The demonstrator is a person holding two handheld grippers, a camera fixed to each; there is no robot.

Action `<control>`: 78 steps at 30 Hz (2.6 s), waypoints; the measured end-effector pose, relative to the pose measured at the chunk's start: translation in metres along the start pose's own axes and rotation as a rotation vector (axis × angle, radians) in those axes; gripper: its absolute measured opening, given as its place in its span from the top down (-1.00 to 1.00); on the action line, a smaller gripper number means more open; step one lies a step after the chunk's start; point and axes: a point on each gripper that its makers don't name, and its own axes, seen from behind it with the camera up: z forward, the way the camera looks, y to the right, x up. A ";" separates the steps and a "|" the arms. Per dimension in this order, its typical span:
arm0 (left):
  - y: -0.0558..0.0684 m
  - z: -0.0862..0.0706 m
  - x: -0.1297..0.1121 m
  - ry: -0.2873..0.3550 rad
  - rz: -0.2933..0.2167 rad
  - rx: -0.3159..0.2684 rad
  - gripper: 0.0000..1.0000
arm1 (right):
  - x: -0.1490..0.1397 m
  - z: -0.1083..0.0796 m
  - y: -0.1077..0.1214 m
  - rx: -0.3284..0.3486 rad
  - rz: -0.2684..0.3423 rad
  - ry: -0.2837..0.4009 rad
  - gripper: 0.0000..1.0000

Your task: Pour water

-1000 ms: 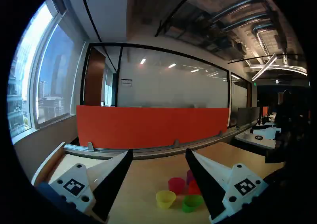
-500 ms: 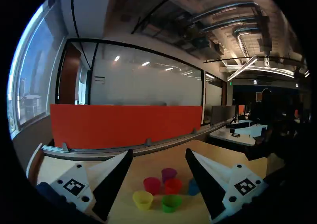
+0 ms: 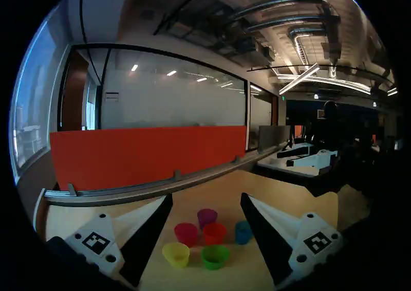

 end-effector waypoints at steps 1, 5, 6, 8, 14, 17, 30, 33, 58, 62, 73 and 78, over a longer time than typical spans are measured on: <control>0.000 0.001 -0.004 -0.013 0.007 -0.005 -0.97 | -0.002 0.001 -0.001 0.005 0.001 -0.011 -1.00; -0.002 0.006 -0.017 -0.051 0.029 -0.018 -0.97 | -0.012 0.003 -0.002 0.023 -0.004 -0.052 -1.00; -0.001 0.007 -0.020 -0.058 0.030 -0.022 -0.96 | -0.015 0.004 -0.002 0.026 -0.007 -0.061 -1.00; -0.001 0.008 -0.025 -0.071 0.030 -0.032 -0.96 | -0.020 0.004 -0.002 0.030 -0.015 -0.081 -1.00; 0.002 0.015 -0.041 -0.100 0.021 -0.061 -0.97 | -0.034 0.008 -0.002 0.041 -0.029 -0.120 -1.00; 0.001 0.019 -0.049 -0.114 0.023 -0.067 -0.97 | -0.042 0.010 -0.002 0.044 -0.035 -0.134 -1.00; -0.004 0.032 -0.102 -0.187 0.038 -0.071 -0.97 | -0.093 0.026 0.003 0.036 -0.048 -0.221 -1.00; -0.002 0.035 -0.116 -0.207 0.039 -0.079 -0.97 | -0.106 0.029 0.002 0.040 -0.051 -0.239 -1.00; 0.019 0.056 -0.208 -0.363 0.072 -0.145 -0.97 | -0.186 0.052 0.000 0.068 -0.046 -0.352 -1.00; 0.017 0.057 -0.222 -0.391 0.073 -0.143 -0.97 | -0.197 0.053 0.000 0.073 -0.043 -0.370 -1.00; 0.014 0.063 -0.253 -0.465 0.070 -0.155 -0.97 | -0.225 0.060 0.000 0.081 -0.056 -0.421 -1.00; 0.015 0.070 -0.257 -0.478 0.077 -0.165 -0.97 | -0.233 0.064 0.000 0.085 -0.065 -0.437 -1.00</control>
